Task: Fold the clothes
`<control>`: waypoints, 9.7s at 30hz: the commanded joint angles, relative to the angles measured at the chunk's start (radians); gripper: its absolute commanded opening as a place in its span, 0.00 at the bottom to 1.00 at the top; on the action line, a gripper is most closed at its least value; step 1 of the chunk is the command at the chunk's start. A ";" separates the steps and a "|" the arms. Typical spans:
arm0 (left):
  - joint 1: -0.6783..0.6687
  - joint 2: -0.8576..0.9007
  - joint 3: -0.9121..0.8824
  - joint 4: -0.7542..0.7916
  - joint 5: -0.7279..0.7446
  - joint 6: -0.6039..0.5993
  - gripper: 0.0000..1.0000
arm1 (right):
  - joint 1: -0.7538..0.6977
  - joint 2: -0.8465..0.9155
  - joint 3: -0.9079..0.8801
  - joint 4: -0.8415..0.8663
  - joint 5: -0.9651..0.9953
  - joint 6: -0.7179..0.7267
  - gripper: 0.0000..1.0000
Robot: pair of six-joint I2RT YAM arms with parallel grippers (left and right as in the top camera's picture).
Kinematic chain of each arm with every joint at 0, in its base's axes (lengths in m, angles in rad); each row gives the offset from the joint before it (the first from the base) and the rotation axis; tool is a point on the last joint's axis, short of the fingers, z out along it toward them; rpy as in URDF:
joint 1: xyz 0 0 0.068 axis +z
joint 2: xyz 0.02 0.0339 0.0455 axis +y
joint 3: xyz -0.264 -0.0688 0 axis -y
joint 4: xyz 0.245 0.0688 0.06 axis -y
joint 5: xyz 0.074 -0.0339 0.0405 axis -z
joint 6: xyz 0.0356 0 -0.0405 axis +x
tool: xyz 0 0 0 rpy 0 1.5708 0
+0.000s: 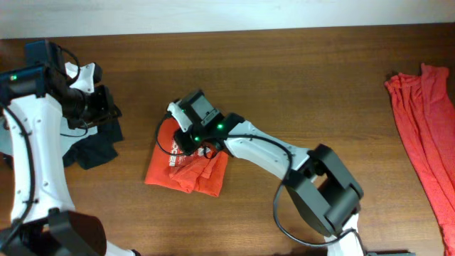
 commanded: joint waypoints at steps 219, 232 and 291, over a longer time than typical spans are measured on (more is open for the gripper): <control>0.001 -0.011 0.018 0.069 -0.053 0.016 0.71 | 0.056 -0.179 0.025 -0.866 0.029 -0.153 0.36; 0.001 -0.011 0.018 0.076 -0.053 0.016 0.72 | 0.070 -0.103 -0.005 -0.481 -0.121 -0.141 0.04; 0.001 -0.011 0.018 0.073 0.004 0.017 0.72 | -0.214 -0.074 0.015 -0.313 0.042 -0.092 0.04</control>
